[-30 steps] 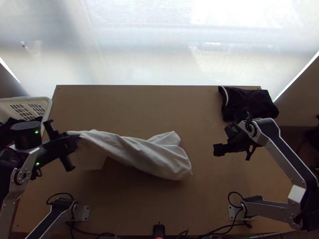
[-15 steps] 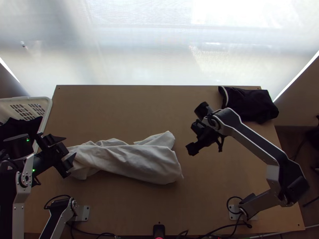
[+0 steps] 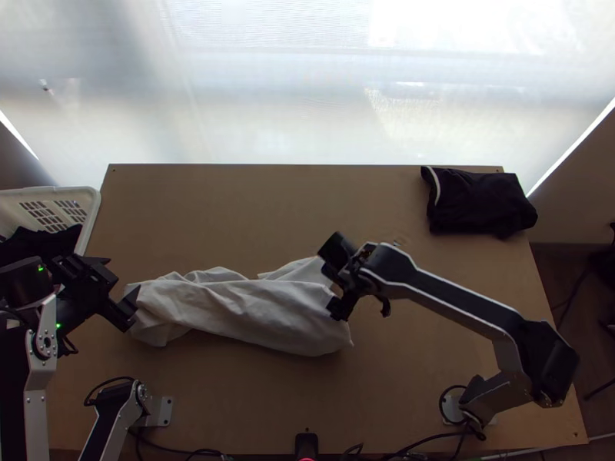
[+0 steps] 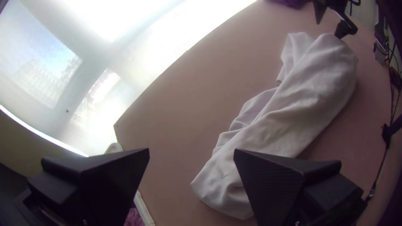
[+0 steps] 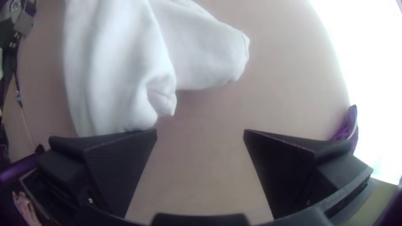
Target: Fold the t-shirt
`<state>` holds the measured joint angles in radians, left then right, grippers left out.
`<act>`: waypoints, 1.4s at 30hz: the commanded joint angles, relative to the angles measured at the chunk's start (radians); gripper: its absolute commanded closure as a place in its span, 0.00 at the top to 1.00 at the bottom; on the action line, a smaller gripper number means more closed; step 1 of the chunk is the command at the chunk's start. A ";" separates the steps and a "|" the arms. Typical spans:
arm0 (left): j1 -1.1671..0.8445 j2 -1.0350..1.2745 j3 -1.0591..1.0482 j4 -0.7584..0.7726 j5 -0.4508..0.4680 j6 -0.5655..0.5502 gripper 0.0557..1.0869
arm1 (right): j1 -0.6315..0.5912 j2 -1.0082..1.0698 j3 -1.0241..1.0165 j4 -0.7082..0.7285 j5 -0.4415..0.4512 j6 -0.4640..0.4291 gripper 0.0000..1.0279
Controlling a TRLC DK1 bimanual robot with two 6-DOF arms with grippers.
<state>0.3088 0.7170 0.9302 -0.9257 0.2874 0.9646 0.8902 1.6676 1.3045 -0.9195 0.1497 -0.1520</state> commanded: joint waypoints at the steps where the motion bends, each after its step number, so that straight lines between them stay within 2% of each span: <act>1: 0.039 0.004 0.027 -0.002 -0.008 -0.046 0.95 | 0.159 -0.080 -0.126 0.194 0.220 -0.089 0.93; 4: 0.052 0.006 0.033 -0.002 -0.011 -0.047 0.95 | 0.168 -0.117 -0.188 0.260 0.251 -0.135 0.93; 6: 0.053 0.007 0.039 -0.002 -0.019 -0.055 0.95 | 0.164 -0.132 -0.221 0.289 0.251 -0.156 0.90; 11: 0.053 0.006 0.042 -0.005 -0.037 -0.075 0.95 | 0.147 -0.154 -0.286 0.370 0.251 -0.198 0.90; 14: 0.053 0.002 0.042 -0.010 -0.045 -0.084 0.95 | 0.136 -0.146 -0.309 0.427 0.251 -0.222 0.83; 20: 0.052 -0.019 0.038 -0.030 -0.054 -0.093 0.95 | 0.119 -0.115 -0.314 0.510 0.249 -0.245 0.83; 23: 0.053 -0.025 0.038 -0.033 -0.062 -0.093 0.95 | 0.112 -0.114 -0.309 0.561 0.249 -0.262 0.77; 26: 0.053 -0.028 0.038 -0.041 -0.063 -0.093 0.95 | 0.112 -0.104 -0.289 0.567 0.249 -0.268 0.76; 27: 0.053 -0.030 0.036 -0.041 -0.063 -0.093 0.95 | 0.112 -0.101 -0.287 0.567 0.248 -0.267 0.73; 30: 0.053 -0.028 0.033 -0.039 -0.063 -0.095 0.95 | 0.113 -0.097 -0.304 0.614 0.221 -0.268 0.40; 33: 0.053 -0.027 0.029 -0.036 -0.063 -0.096 0.95 | 0.113 -0.083 -0.318 0.650 0.206 -0.293 0.15; 35: 0.053 -0.025 0.025 -0.035 -0.063 -0.096 0.95 | 0.113 -0.080 -0.323 0.671 0.206 -0.294 0.03; 42: 0.053 -0.014 0.021 -0.019 -0.063 -0.096 0.95 | 0.072 -0.100 -0.320 0.653 0.188 -0.259 0.03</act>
<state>0.3622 0.6937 0.9535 -0.9581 0.2241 0.8673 0.9966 1.5833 0.9844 -0.2684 0.3542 -0.4332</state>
